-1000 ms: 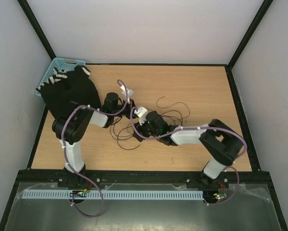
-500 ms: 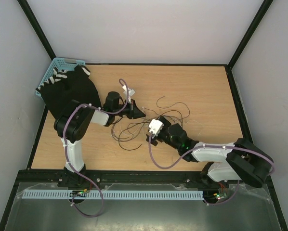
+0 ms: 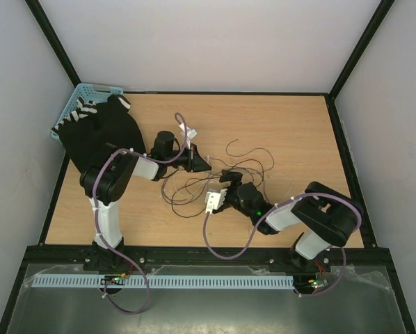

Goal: Zip-tie the wires
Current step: Tie the cable at the center of the board.

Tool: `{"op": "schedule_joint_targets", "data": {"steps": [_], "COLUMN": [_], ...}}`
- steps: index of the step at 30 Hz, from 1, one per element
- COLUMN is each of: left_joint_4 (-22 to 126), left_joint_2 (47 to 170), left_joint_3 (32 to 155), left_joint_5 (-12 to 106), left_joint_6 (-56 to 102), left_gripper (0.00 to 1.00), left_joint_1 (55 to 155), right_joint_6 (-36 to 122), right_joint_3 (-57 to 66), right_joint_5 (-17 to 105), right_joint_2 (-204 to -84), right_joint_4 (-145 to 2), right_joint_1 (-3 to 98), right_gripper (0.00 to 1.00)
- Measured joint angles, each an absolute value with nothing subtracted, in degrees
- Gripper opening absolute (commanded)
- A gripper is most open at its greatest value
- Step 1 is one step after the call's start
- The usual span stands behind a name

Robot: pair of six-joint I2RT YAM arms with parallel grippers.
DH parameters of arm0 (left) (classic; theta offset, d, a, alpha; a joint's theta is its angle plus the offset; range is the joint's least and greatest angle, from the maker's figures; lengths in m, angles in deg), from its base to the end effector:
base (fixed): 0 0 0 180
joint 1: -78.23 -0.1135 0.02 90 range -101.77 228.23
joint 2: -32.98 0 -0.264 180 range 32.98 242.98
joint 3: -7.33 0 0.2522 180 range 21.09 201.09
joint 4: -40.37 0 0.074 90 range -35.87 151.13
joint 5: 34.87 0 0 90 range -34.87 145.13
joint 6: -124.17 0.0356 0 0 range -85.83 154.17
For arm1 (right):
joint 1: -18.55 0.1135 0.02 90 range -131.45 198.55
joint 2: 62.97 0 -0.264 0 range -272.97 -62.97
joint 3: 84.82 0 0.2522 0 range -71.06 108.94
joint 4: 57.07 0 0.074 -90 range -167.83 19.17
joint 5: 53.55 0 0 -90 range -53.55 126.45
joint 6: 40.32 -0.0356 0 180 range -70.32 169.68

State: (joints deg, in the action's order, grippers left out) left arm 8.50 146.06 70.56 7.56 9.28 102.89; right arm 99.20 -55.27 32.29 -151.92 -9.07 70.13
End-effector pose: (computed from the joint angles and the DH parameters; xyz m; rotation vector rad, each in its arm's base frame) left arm 0.3338 -0.1822 0.1333 0.6098 1.9170 -1.3501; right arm 0.1579 0.1950 0.1387 -1.3323 1.1644 -0.0382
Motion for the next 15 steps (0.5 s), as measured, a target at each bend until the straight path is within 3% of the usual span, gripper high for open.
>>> {"op": "schedule_joint_targets", "data": {"steps": [15], "left_joint_4": [9.71], "left_joint_2": [147.45], "left_joint_3": [72.18], "left_joint_5": [4.87], "left_joint_6": [6.61], "left_gripper": [0.0], "left_joint_1": [102.37], "right_joint_6": [110.54], "right_joint_3": [-50.68], "right_joint_5": [32.07], "right_joint_2": [-165.1], "right_joint_4": [0.33], "right_joint_1": [70.15], "right_gripper": [0.99]}}
